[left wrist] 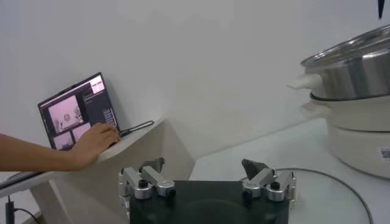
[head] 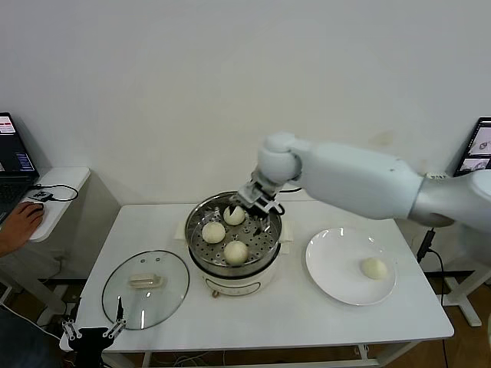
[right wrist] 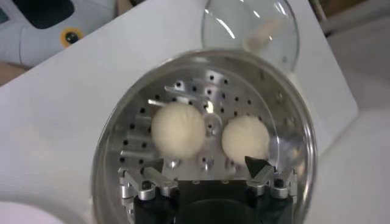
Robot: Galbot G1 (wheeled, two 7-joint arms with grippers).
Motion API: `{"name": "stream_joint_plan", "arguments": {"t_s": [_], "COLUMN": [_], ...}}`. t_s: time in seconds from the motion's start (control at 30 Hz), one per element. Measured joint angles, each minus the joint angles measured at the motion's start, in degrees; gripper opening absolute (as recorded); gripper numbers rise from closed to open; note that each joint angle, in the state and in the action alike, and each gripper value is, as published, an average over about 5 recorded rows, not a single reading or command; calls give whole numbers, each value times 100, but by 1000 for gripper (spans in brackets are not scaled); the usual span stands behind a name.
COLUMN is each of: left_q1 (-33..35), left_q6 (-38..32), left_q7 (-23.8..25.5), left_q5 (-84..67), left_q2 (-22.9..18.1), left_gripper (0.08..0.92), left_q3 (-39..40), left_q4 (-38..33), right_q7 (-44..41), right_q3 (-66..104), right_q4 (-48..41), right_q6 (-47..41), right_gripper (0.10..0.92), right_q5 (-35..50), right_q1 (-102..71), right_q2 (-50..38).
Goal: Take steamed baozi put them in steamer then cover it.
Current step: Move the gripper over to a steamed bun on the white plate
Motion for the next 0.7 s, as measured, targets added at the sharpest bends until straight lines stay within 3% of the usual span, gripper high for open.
{"name": "stream_joint_plan", "arguments": {"t_s": [0.3, 0.7], "left_q1": [-68, -179], "left_q6": [62, 315], "left_q7": [59, 221], "left_q5": [-77, -414], "left_q2": [86, 168], "left_gripper": [823, 823], "left_q3": [108, 304], "left_q4": [34, -16], "right_q7": [-32, -74], "right_q3": [406, 1499], "right_q4": [337, 497], "right_q6": [-658, -789], "right_gripper": [822, 823], "right_q5": [-26, -736], "right_q1": [-299, -1718], "right_q2": [-1162, -2707]}}
